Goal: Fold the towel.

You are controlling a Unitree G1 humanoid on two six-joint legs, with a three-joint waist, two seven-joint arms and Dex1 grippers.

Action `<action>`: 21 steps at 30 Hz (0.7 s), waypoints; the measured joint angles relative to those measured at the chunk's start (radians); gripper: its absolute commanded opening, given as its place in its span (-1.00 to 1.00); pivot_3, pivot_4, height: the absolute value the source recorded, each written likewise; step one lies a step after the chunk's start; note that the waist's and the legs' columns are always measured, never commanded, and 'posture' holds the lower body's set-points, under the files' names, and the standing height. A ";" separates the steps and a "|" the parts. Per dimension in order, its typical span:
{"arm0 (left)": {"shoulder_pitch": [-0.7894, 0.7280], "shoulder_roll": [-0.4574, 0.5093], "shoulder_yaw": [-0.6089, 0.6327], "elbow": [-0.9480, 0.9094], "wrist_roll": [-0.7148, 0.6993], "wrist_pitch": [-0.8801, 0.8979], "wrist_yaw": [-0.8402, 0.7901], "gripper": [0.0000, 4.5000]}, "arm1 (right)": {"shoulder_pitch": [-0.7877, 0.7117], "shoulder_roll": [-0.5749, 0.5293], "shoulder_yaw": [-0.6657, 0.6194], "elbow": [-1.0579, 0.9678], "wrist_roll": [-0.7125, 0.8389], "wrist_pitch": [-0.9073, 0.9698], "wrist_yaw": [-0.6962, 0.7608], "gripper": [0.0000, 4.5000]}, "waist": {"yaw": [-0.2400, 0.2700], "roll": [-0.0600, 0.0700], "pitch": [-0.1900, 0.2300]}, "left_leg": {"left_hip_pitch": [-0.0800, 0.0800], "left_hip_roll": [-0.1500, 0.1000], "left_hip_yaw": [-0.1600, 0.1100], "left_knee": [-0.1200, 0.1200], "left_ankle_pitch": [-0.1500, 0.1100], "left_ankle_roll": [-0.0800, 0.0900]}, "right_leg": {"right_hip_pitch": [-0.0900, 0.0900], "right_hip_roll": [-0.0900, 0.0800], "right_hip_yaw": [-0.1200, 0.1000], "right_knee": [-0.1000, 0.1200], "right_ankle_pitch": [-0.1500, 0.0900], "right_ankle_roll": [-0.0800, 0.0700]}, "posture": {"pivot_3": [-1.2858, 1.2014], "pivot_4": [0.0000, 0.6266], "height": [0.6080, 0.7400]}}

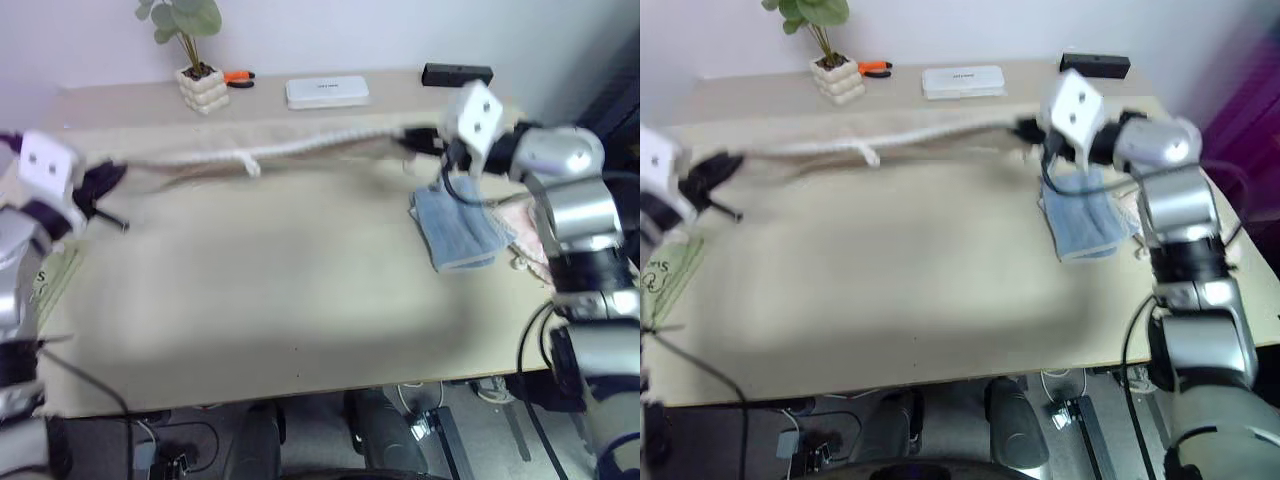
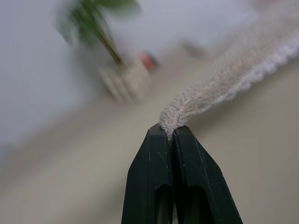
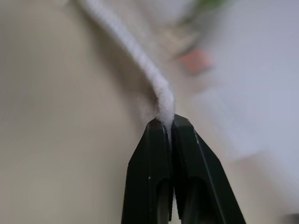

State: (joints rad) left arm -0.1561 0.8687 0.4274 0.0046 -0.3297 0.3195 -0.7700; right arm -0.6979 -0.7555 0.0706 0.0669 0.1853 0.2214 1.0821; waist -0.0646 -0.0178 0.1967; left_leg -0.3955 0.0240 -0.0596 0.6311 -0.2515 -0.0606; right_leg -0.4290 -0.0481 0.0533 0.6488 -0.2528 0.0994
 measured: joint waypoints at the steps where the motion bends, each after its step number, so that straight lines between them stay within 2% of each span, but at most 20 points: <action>1: 0.071 0.011 0.020 -0.040 -0.011 0.016 -0.029 -1.00 | 0.057 -0.026 0.000 -0.069 0.030 0.054 0.028 -0.99 | 0.003 0.000 0.000 | 0.001 0.000 0.000 0.001 0.000 0.000 | 0.000 0.000 0.000 0.000 0.000 0.000 | 0.03 -0.52 0.96; 6: 0.323 0.059 0.127 -0.178 -0.069 0.103 -0.153 -1.00 | 0.284 -0.203 -0.049 -0.329 0.191 0.243 0.162 -0.99 | 0.022 -0.001 0.000 | 0.005 0.000 0.001 0.001 0.000 0.000 | 0.005 0.001 0.000 -0.001 -0.002 -0.004 | 0.03 -0.52 0.96; 11: 0.358 0.085 0.143 -0.204 -0.086 0.147 -0.192 -1.00 | 0.314 -0.234 -0.071 -0.382 0.233 0.291 0.168 -0.99 | 0.023 -0.001 -0.001 | 0.005 0.001 0.001 0.003 0.000 0.000 | 0.005 0.002 0.000 -0.001 -0.002 -0.005 | 0.03 -0.52 0.96; 13: 0.331 0.088 0.135 -0.193 -0.078 0.142 -0.187 -1.00 | 0.296 -0.217 -0.063 -0.355 0.209 0.277 0.137 -0.99 | 0.022 -0.001 -0.001 | 0.005 0.001 0.001 0.003 0.000 0.000 | 0.005 0.002 0.000 -0.001 -0.002 -0.004 | 0.03 -0.52 0.96; 16: 0.169 0.088 0.010 -0.091 0.005 0.067 -0.139 -1.00 | 0.188 -0.131 0.002 -0.200 0.100 0.201 0.044 -0.99 | 0.024 -0.001 -0.001 | 0.005 0.001 0.001 0.003 0.000 -0.001 | 0.005 0.002 0.000 0.000 -0.001 -0.005 | 0.03 -0.52 0.96; 21: -0.025 0.051 -0.139 0.097 0.091 -0.014 -0.094 -1.00 | 0.135 -0.048 0.068 -0.031 -0.001 0.102 -0.015 -0.99 | 0.023 -0.001 -0.001 | 0.003 0.001 0.001 0.001 0.000 -0.001 | 0.003 0.002 0.000 -0.001 0.001 -0.002 | 0.03 -0.52 0.96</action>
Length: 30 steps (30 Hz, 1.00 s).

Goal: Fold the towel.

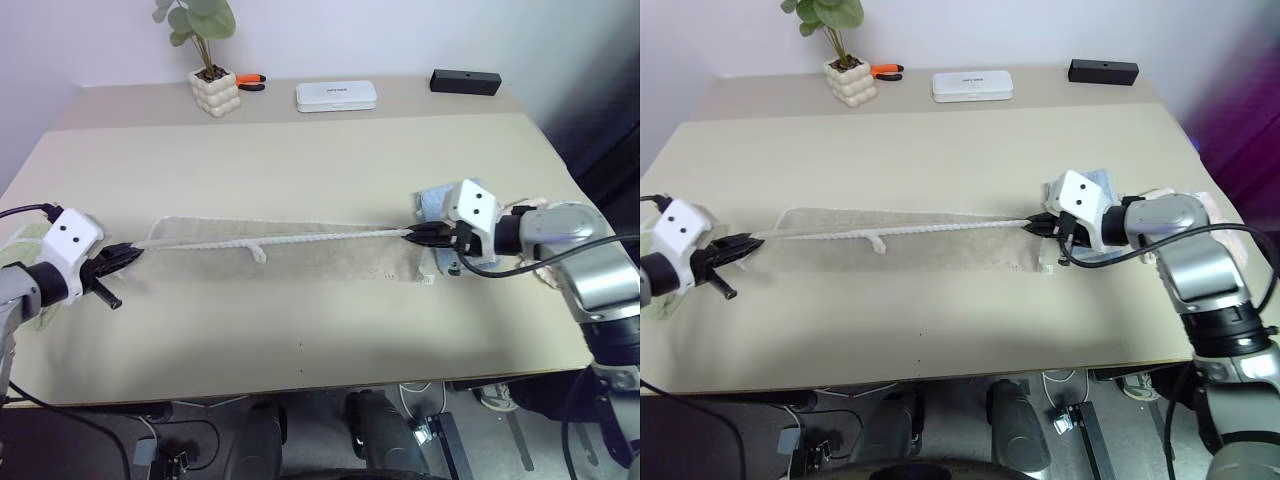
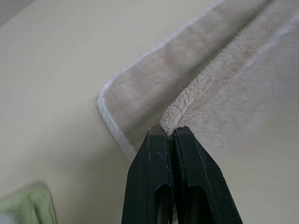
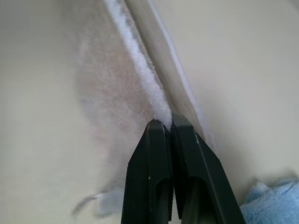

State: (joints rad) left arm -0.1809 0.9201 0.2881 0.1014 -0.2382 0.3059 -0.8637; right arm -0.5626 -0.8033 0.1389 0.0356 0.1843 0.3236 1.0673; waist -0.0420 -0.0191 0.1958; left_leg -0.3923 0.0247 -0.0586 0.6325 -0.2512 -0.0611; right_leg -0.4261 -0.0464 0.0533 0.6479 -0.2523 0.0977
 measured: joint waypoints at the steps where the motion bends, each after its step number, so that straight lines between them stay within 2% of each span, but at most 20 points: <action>1: -0.050 -0.013 -0.034 0.051 0.021 -0.022 0.007 -1.00 | -0.018 0.020 0.012 0.040 -0.019 -0.016 -0.011 -0.99 | 0.000 0.000 0.000 | 0.000 0.000 0.000 0.000 0.000 0.000 | 0.000 0.000 0.000 0.000 0.000 0.000 | 0.03 -0.52 0.96; 6: -0.210 -0.063 -0.155 0.291 0.115 -0.149 0.025 -1.00 | -0.048 0.066 0.041 0.159 -0.069 -0.087 -0.024 -0.99 | -0.001 0.000 0.000 | 0.000 0.000 0.000 0.000 0.000 0.000 | 0.000 0.000 0.000 0.001 0.000 0.000 | 0.03 -0.52 0.96; 11: -0.292 -0.099 -0.189 0.439 0.150 -0.227 0.043 -1.00 | -0.051 0.093 0.043 0.195 -0.092 -0.116 -0.048 -0.99 | -0.002 0.000 0.000 | 0.000 0.000 0.000 0.000 0.000 0.000 | 0.000 0.000 0.000 0.002 0.000 0.000 | 0.03 -0.52 0.96; 12: -0.298 -0.107 -0.189 0.453 0.149 -0.229 0.045 -0.87 | -0.051 0.100 0.043 0.196 -0.093 -0.116 -0.054 -1.00 | -0.002 0.000 0.000 | 0.000 0.000 0.000 0.000 0.000 0.000 | 0.000 0.000 0.000 0.002 0.000 0.000 | 0.03 -0.52 0.96; 14: -0.303 -0.122 -0.180 0.478 0.138 -0.229 0.059 -0.60 | -0.051 0.111 0.041 0.196 -0.093 -0.113 -0.069 -0.73 | -0.002 0.000 0.000 | 0.000 0.000 0.000 0.000 0.000 0.000 | 0.000 0.000 0.000 0.002 0.000 0.000 | 0.03 -0.52 0.96; 15: -0.303 -0.127 -0.174 0.487 0.133 -0.228 0.065 -0.40 | -0.051 0.111 0.039 0.196 -0.093 -0.109 -0.075 -0.59 | -0.002 0.000 0.000 | 0.000 0.000 0.000 0.000 0.000 0.000 | 0.000 0.000 0.000 0.002 0.000 0.000 | 0.03 -0.52 0.96; 20: -0.304 -0.144 -0.117 0.497 0.103 -0.225 0.120 0.73 | -0.039 0.111 0.015 0.180 -0.092 -0.081 -0.098 0.50 | 0.000 0.000 0.000 | 0.000 0.000 -0.001 0.001 0.000 0.000 | 0.000 0.000 0.000 0.002 0.000 0.000 | 0.03 -0.52 0.96; 25: -0.304 -0.186 0.013 0.479 0.036 -0.188 0.284 0.73 | 0.025 0.073 -0.041 0.042 -0.080 -0.025 -0.120 0.50 | 0.001 0.000 0.000 | 0.000 0.000 -0.001 0.001 0.000 0.000 | 0.000 0.000 0.000 0.002 0.000 0.000 | 0.03 -0.52 0.96; 30: -0.263 -0.212 0.081 0.391 -0.018 -0.126 0.342 0.73 | 0.107 0.054 -0.125 -0.123 0.016 0.101 -0.119 0.50 | 0.001 0.000 0.000 | 0.000 0.000 -0.001 0.001 0.000 0.000 | 0.000 0.000 0.000 0.003 0.000 0.000 | 0.03 -0.52 0.96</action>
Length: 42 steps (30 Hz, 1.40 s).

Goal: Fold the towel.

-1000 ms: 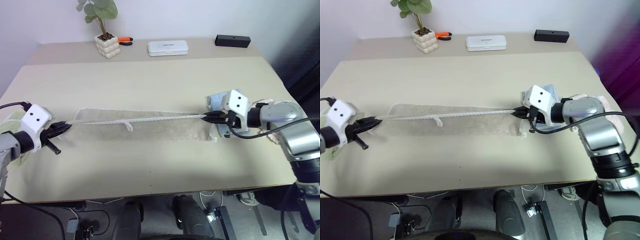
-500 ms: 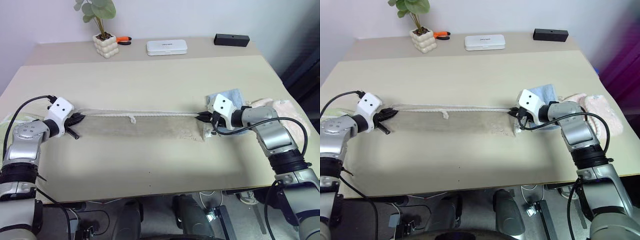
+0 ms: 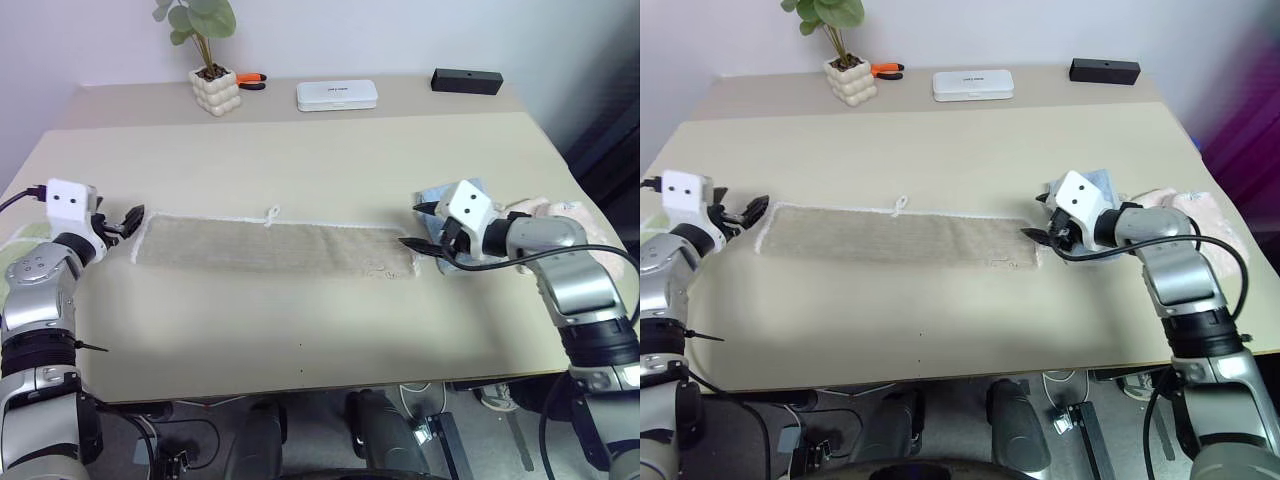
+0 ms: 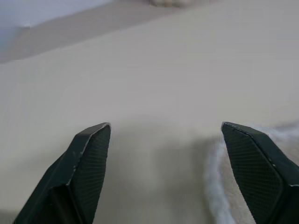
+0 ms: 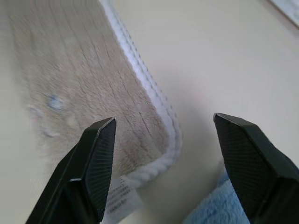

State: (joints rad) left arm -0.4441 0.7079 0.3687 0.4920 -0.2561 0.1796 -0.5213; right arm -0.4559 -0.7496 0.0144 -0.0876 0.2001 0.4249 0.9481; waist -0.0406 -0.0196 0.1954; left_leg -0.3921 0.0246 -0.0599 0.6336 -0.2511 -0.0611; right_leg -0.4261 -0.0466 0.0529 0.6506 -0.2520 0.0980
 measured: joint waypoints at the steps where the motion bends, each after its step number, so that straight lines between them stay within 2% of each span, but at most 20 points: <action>1: 0.033 -0.004 0.001 -0.049 -0.014 0.011 -0.005 0.73 | 0.035 0.005 -0.040 -0.057 0.060 0.071 -0.002 0.50 | 0.000 0.000 0.000 | 0.000 0.000 0.000 0.000 0.000 0.000 | 0.000 0.000 0.000 0.000 0.000 0.000 | 0.03 -0.52 0.96; 5: 0.149 -0.023 -0.005 -0.252 -0.041 0.055 -0.040 0.76 | 0.180 0.013 -0.154 -0.241 0.247 0.295 -0.030 0.99 | 0.002 0.000 0.000 | 0.000 0.000 0.000 0.000 0.000 0.000 | 0.001 0.000 0.000 0.000 0.000 0.000 | 0.03 -0.52 0.96; 10: 0.253 -0.073 -0.124 -0.550 -0.083 0.125 -0.099 0.76 | 0.305 0.068 -0.218 -0.398 0.406 0.476 -0.119 0.99 | 0.013 -0.001 -0.001 | 0.001 0.000 0.000 0.003 0.000 0.000 | 0.004 0.000 0.000 0.000 0.000 0.000 | 0.03 -0.52 0.96; 12: 0.306 -0.093 -0.263 -0.713 -0.080 0.145 -0.150 0.76 | 0.377 0.143 -0.280 -0.461 0.497 0.595 -0.221 0.99 | 0.023 -0.002 -0.002 | 0.002 0.000 0.000 0.003 0.000 0.000 | 0.005 0.000 0.000 -0.001 0.000 0.000 | 0.03 -0.52 0.96; 16: 0.311 -0.156 -0.429 -0.845 -0.088 0.171 -0.196 0.76 | 0.411 0.281 -0.297 -0.487 0.560 0.763 -0.420 0.99 | 0.024 -0.002 -0.002 | 0.001 0.000 0.000 0.004 0.000 0.000 | 0.005 0.001 0.001 -0.001 0.000 0.000 | 0.03 -0.52 0.96; 22: 0.270 -0.175 -0.479 -0.948 -0.150 0.238 -0.234 0.76 | 0.356 0.437 -0.359 -0.495 0.604 0.930 -0.641 0.99 | 0.019 -0.001 -0.002 | 0.002 0.000 0.000 0.004 0.000 0.000 | 0.005 0.002 0.001 -0.001 0.000 0.000 | 0.03 -0.52 0.96; 25: 0.269 -0.177 -0.492 -0.949 -0.150 0.251 -0.235 0.76 | 0.282 0.591 -0.434 -0.463 0.604 1.007 -0.773 0.99 | 0.020 0.000 -0.003 | 0.001 0.000 -0.001 0.004 0.000 0.000 | 0.005 0.002 0.001 -0.001 -0.001 0.000 | 0.03 -0.52 0.96; 29: 0.273 -0.176 -0.498 -0.950 -0.149 0.253 -0.238 0.76 | 0.186 0.721 -0.528 -0.423 0.587 1.065 -0.901 0.99 | 0.020 0.000 -0.004 | 0.001 0.001 -0.001 0.004 0.000 0.000 | 0.005 0.002 0.001 -0.001 0.000 0.000 | 0.03 -0.52 0.96; 32: 0.297 -0.162 -0.496 -0.972 -0.158 0.257 -0.241 0.76 | 0.127 0.793 -0.592 -0.395 0.564 1.074 -0.982 0.67 | 0.020 0.001 -0.004 | 0.001 0.001 -0.001 0.004 0.000 0.000 | 0.005 0.002 0.001 -0.002 -0.001 -0.001 | 0.03 -0.52 0.96; 39: 0.353 -0.143 -0.493 -1.013 -0.171 0.276 -0.239 0.76 | 0.100 0.829 -0.627 -0.377 0.499 1.059 -1.083 -0.86 | 0.021 0.001 -0.005 | 0.001 0.000 -0.001 0.004 0.000 0.000 | 0.005 0.002 0.001 -0.002 -0.001 -0.002 | 0.03 -0.52 0.96; 40: 0.353 -0.142 -0.493 -1.019 -0.171 0.277 -0.238 0.76 | 0.096 0.831 -0.638 -0.373 0.490 1.052 -1.099 -0.97 | 0.020 0.002 -0.005 | 0.001 0.000 -0.001 0.004 0.000 0.000 | 0.005 0.002 0.001 -0.002 -0.001 -0.002 | 0.03 -0.52 0.96; 42: 0.356 -0.142 -0.493 -1.027 -0.172 0.284 -0.238 0.76 | 0.085 0.832 -0.661 -0.368 0.482 1.042 -1.116 -0.97 | 0.019 0.002 -0.005 | 0.001 0.000 -0.001 0.003 0.000 0.000 | 0.004 0.002 0.001 -0.003 -0.001 -0.001 | 0.03 -0.52 0.96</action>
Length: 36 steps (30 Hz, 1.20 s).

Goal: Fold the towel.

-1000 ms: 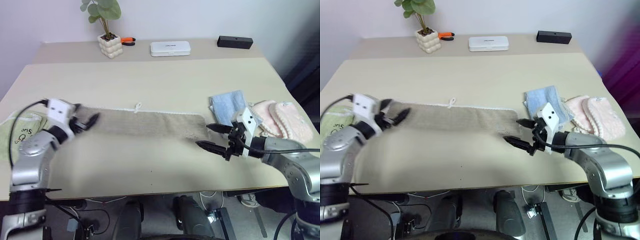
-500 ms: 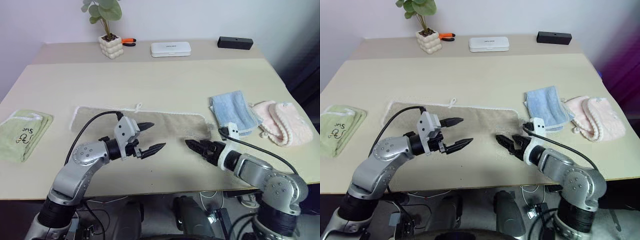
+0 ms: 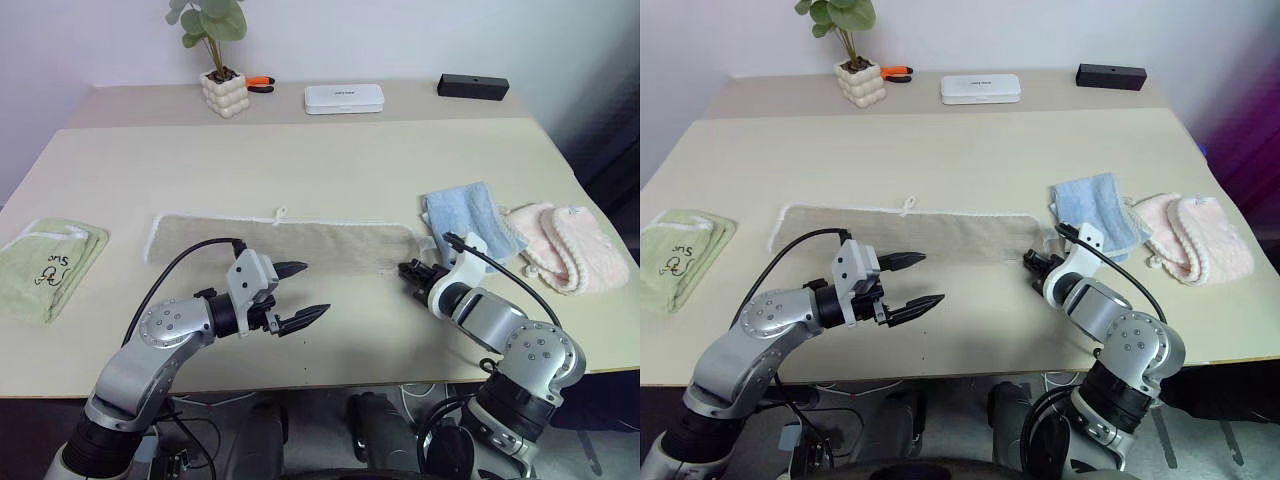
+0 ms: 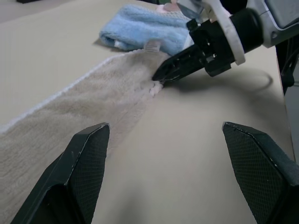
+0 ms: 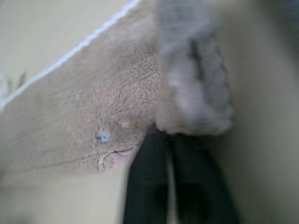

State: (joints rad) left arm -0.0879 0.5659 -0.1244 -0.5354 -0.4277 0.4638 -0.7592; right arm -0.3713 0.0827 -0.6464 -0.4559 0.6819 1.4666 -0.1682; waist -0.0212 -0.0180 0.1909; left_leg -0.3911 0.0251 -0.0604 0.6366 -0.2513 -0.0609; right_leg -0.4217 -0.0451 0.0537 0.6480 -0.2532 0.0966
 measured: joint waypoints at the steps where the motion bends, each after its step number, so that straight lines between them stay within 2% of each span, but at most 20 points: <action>1: 0.003 0.000 0.000 0.000 0.000 0.002 0.000 0.76 | -0.003 0.001 -0.006 0.000 -0.002 -0.005 -0.006 -0.97 | 0.000 0.000 0.000 | 0.000 0.000 0.000 0.000 0.000 0.000 | 0.000 0.000 0.000 0.000 0.000 0.000 | 0.03 -0.52 0.96; 6: 0.010 0.002 -0.003 0.000 0.000 0.005 -0.002 0.76 | -0.030 -0.002 -0.028 0.000 -0.004 -0.012 -0.020 -0.97 | -0.002 0.000 0.000 | 0.000 0.000 0.000 -0.001 0.000 0.000 | -0.001 0.000 0.000 0.000 0.000 0.000 | 0.03 -0.52 0.96; 7: 0.011 0.002 -0.004 0.000 0.000 0.006 -0.001 0.76 | -0.021 -0.057 0.019 -0.002 -0.011 -0.016 0.000 -0.97 | -0.004 0.001 0.000 | 0.000 0.000 0.000 -0.001 0.000 0.000 | -0.001 0.000 0.000 0.000 0.000 0.000 | 0.03 -0.52 0.96; 9: 0.015 0.004 -0.004 0.000 0.000 0.008 -0.001 0.76 | -0.026 -0.093 0.043 -0.020 -0.013 -0.034 0.017 -0.97 | -0.003 0.002 0.001 | -0.001 0.000 0.000 -0.001 0.000 0.000 | -0.001 0.000 0.000 -0.001 -0.001 -0.001 | 0.03 -0.52 0.96; 10: 0.016 0.005 0.003 -0.001 -0.006 0.013 0.000 0.76 | -0.010 -0.300 0.226 -0.036 -0.047 -0.070 0.114 -0.97 | -0.007 0.007 0.004 | -0.002 -0.001 0.001 -0.001 0.000 0.000 | -0.003 -0.001 0.001 -0.001 -0.001 -0.002 | 0.03 -0.52 0.96; 11: 0.020 0.011 0.016 -0.001 -0.018 0.020 0.001 0.76 | -0.025 -0.452 0.341 -0.064 -0.068 -0.111 0.188 -0.97 | -0.011 0.011 0.006 | -0.003 -0.002 0.002 0.000 0.000 0.000 | -0.004 -0.003 0.002 -0.001 -0.002 -0.002 | 0.03 -0.52 0.96; 12: 0.025 0.022 0.036 -0.004 -0.026 0.031 0.002 0.76 | -0.063 -0.563 0.434 -0.110 -0.087 -0.162 0.263 -0.97 | -0.019 0.010 0.005 | -0.002 -0.002 0.002 -0.001 0.000 0.000 | -0.003 -0.002 0.002 -0.002 -0.002 -0.001 | 0.03 -0.52 0.96; 15: 0.019 -0.002 0.061 -0.037 -0.085 0.070 0.015 0.76 | -0.137 -0.666 0.637 -0.170 -0.127 -0.300 0.412 -0.97 | -0.034 0.002 0.001 | 0.001 0.003 0.000 -0.006 0.000 0.000 | -0.003 0.003 0.001 -0.001 -0.001 -0.001 | 0.03 -0.52 0.96; 18: 0.006 -0.035 0.085 -0.082 -0.185 0.132 0.051 0.76 | -0.173 -0.655 0.851 -0.124 -0.174 -0.406 0.516 -0.97 | -0.037 0.001 0.001 | 0.000 0.003 0.000 -0.005 0.000 0.001 | -0.003 0.004 0.000 -0.001 -0.001 -0.001 | 0.03 -0.52 0.96; 20: 0.005 -0.033 0.116 -0.093 -0.224 0.162 0.071 0.76 | -0.193 -0.645 0.933 -0.082 -0.212 -0.455 0.554 -0.97 | -0.036 0.001 0.001 | 0.000 0.003 0.000 -0.005 0.000 0.001 | -0.003 0.003 0.000 -0.001 -0.001 -0.001 | 0.03 -0.52 0.96; 25: 0.092 0.056 0.255 -0.076 -0.257 0.196 0.086 0.76 | -0.271 -0.551 1.168 0.120 -0.384 -0.641 0.636 -0.97 | -0.046 0.001 0.001 | 0.000 0.003 0.000 -0.005 0.000 0.001 | -0.004 0.003 0.000 -0.001 -0.001 -0.001 | 0.03 -0.52 0.96; 29: 0.173 0.104 0.306 -0.072 -0.256 0.198 0.078 0.76 | -0.277 -0.492 1.218 0.241 -0.456 -0.710 0.663 -0.97 | -0.038 0.000 0.002 | -0.001 0.001 0.000 -0.005 0.000 0.000 | -0.004 0.001 0.000 -0.001 -0.001 -0.001 | 0.03 -0.52 0.96; 35: 0.215 0.105 0.318 -0.097 -0.256 0.196 0.087 0.76 | -0.293 -0.442 1.219 0.307 -0.522 -0.763 0.710 -0.97 | -0.025 0.000 0.002 | -0.001 0.001 0.000 -0.005 0.000 0.000 | -0.004 0.001 -0.001 -0.001 -0.001 -0.001 | 0.03 -0.52 0.96; 36: 0.216 0.104 0.318 -0.099 -0.256 0.196 0.088 0.76 | -0.293 -0.439 1.219 0.308 -0.527 -0.766 0.717 -0.87 | -0.023 0.000 0.002 | -0.001 0.001 0.000 -0.005 0.000 0.000 | -0.004 0.001 -0.001 -0.001 -0.001 -0.001 | 0.03 -0.52 0.96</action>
State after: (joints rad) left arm 0.1277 0.6702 0.1931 -0.6344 -0.6834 0.6597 -0.6709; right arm -0.6640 -0.3564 0.5729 -0.1482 0.1551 0.7008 0.5491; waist -0.0446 -0.0177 0.1926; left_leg -0.3919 0.0265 -0.0604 0.6319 -0.2515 -0.0605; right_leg -0.4259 -0.0443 0.0531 0.6471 -0.2544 0.0954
